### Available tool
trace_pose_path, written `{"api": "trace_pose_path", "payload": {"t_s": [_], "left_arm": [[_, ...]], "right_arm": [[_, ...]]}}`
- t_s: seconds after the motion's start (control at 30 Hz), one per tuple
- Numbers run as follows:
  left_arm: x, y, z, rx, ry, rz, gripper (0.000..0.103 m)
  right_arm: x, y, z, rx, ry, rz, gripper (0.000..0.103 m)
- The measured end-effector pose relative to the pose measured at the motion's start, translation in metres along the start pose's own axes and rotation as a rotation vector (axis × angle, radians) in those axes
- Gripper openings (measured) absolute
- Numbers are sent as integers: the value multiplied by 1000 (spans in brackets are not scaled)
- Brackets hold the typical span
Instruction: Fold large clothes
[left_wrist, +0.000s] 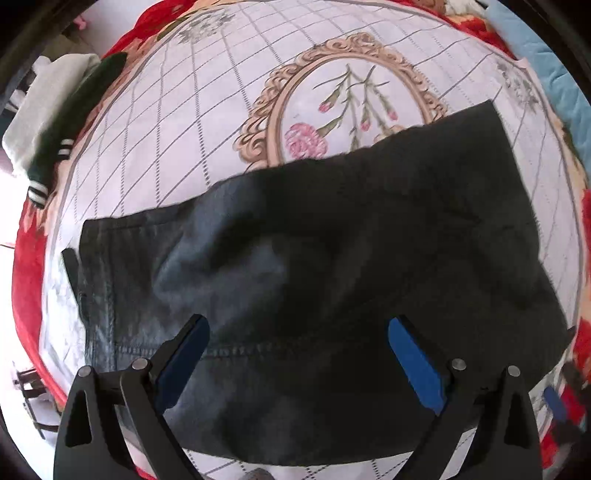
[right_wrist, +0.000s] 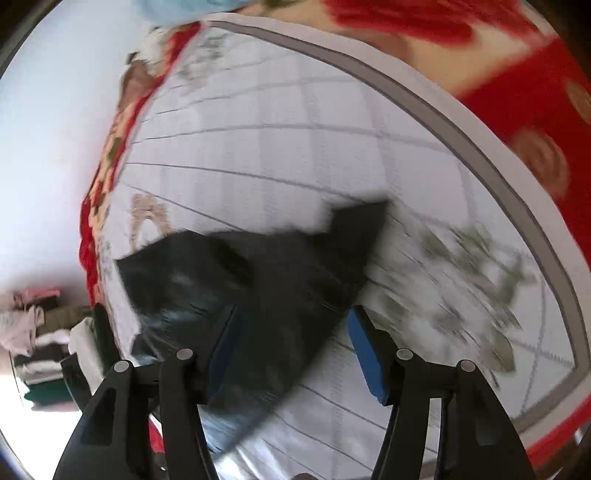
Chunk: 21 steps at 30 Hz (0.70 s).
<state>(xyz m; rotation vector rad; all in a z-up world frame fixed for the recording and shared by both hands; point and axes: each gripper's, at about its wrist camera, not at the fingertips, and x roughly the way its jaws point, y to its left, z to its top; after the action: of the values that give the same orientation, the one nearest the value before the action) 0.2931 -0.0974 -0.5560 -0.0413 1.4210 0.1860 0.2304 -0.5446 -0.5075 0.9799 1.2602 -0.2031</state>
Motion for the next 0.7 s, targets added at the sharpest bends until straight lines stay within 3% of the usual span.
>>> {"api": "trace_pose_path", "payload": {"t_s": [0.07,0.17,0.23,0.33,0.47,0.5,0.53,0.6,0.7], "left_arm": [[4,5,-4,-16,11,3,99],[17,16,-12,-33,45,-15,100],[27,21,-13,-59,67,-42,102],[34,23,-12,-62,72,-49,103],[40,22,-11,-66,60,-47,103],[40,23,-11,-71,57,-47,103],[44,17,-12,-78,55,-47,103],[47,19,-11,-90,57,-51,103],[53,16,-3,-93,66,-51,103]], "right_arm": [[10,-19,-12,15,19,13,63],[45,-31,-19,53,67,124,64],[67,-37,-15,82,78,246,65],[88,-24,-6,71,64,368,72],[109,2,5,54,75,448,74],[111,6,6,57,83,469,66],[114,9,7,68,97,496,44],[120,9,7,112,118,528,23],[107,15,0,115,91,610,18]]}}
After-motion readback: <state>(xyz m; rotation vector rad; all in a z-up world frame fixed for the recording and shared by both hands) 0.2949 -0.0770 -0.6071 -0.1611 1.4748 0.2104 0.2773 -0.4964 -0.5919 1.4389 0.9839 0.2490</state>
